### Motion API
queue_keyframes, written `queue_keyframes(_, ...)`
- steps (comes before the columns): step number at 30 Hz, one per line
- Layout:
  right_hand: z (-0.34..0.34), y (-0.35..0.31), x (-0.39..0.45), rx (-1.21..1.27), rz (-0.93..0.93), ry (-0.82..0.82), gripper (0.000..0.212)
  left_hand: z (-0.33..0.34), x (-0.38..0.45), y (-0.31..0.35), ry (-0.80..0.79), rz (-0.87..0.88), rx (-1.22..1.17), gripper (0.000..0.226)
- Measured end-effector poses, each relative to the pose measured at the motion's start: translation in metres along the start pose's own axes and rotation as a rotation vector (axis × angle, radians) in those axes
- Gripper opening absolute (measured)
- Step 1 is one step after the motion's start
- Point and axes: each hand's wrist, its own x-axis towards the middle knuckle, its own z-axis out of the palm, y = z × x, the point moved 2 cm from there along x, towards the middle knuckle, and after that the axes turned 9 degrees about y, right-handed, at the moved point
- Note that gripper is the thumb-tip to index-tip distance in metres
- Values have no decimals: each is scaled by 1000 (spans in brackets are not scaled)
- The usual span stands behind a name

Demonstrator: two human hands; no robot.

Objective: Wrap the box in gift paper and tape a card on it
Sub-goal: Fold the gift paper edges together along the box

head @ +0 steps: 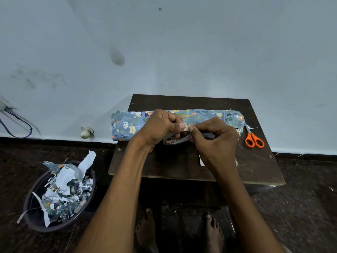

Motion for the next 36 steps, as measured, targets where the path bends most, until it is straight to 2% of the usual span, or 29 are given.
queue_keyframes(4,0,-2,-2,-45,-54,20,4,1,-1,0,3,-14,12,51)
queue_keyframes(15,-5,-13,3,-159,-272,-69,10,5,0,2,51,-22,14,47)
queue_keyframes(23,-6,-15,8,-213,-306,-138,9,6,-1,4,66,-42,13,34)
queue_keyframes(27,-4,-16,7,-250,-304,-176,9,5,-1,3,60,-42,11,38)
queue_keyframes(31,-5,-16,9,-242,-275,-226,11,7,-1,2,52,-43,4,33)
queue_keyframes(36,-6,-18,11,-245,-257,-227,12,7,-1,3,67,3,55,35)
